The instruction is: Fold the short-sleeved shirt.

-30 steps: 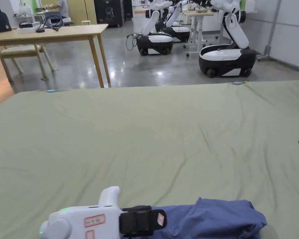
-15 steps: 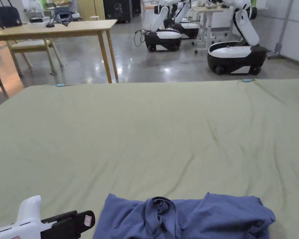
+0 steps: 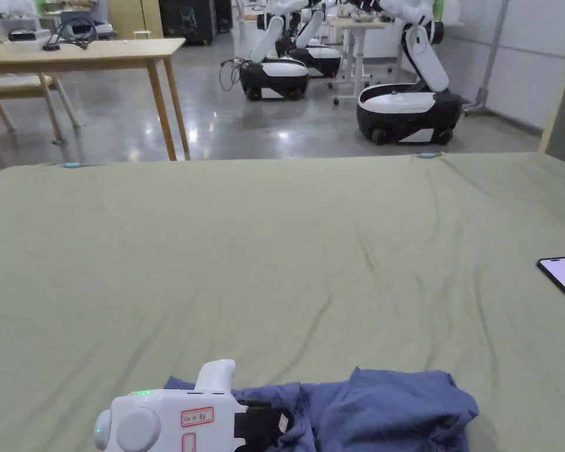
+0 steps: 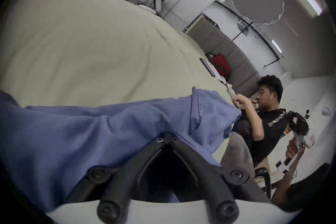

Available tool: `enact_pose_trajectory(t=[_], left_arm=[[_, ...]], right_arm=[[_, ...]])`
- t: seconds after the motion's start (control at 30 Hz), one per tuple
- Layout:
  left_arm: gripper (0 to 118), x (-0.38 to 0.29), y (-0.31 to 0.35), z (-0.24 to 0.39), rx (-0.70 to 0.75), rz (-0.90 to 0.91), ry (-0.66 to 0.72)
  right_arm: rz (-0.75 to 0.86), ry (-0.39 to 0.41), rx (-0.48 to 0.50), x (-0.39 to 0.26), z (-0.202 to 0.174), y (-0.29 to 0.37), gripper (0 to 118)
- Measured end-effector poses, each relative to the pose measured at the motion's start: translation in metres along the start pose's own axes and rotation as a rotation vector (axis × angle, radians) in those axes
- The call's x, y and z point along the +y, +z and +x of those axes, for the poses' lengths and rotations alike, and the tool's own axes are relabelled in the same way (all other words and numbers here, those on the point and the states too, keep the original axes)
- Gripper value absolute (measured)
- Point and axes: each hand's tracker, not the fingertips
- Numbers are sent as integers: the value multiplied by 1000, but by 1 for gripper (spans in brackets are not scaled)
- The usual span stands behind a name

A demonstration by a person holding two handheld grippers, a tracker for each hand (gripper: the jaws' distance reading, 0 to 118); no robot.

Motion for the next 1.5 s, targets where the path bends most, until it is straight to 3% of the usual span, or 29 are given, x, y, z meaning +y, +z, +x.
enact_pose_trajectory(t=[0.23,0.3,0.37,0.5,0.73,0.9,0.97,1.03,1.1,1.13,1.2,1.3,1.43,1.47,1.5], left_arm=[[0,-1,3,0,11,-10,19],[0,6,25,9,34,41,-86],[0,6,62,12,25,140,-118],[0,-15,144,5,-31,308,-11],[0,-79,247,-29,156,390,51],[0,-85,237,-20,216,391,64],[0,-76,217,-22,178,369,76],[22,-65,201,-45,181,343,72],[102,-50,178,-57,135,276,99],[118,-45,166,-64,114,230,124],[118,-34,141,-77,16,217,153],[118,-24,117,-88,76,196,183],[115,-10,88,-95,14,210,137],[93,-11,81,-91,-27,196,167],[46,-13,77,-86,-45,202,170]], right_arm=[[-20,-9,2,-2,2,-10,1],[-16,-7,7,-1,0,-12,1],[-10,-8,18,3,-1,-15,1],[8,5,38,8,-6,-22,1],[35,36,64,12,-18,-33,1],[164,182,-127,16,-35,-33,0],[165,190,-117,19,-39,-33,1],[158,185,-96,23,-40,-30,1],[161,181,-92,21,-30,-27,1],[159,185,-95,21,-29,-25,1],[160,198,-106,21,-30,-23,1],[169,201,-117,23,-29,-20,1],[202,191,-129,25,-29,-19,1],[206,187,-129,25,-29,-19,1],[206,186,-129,26,-30,-19,1]])
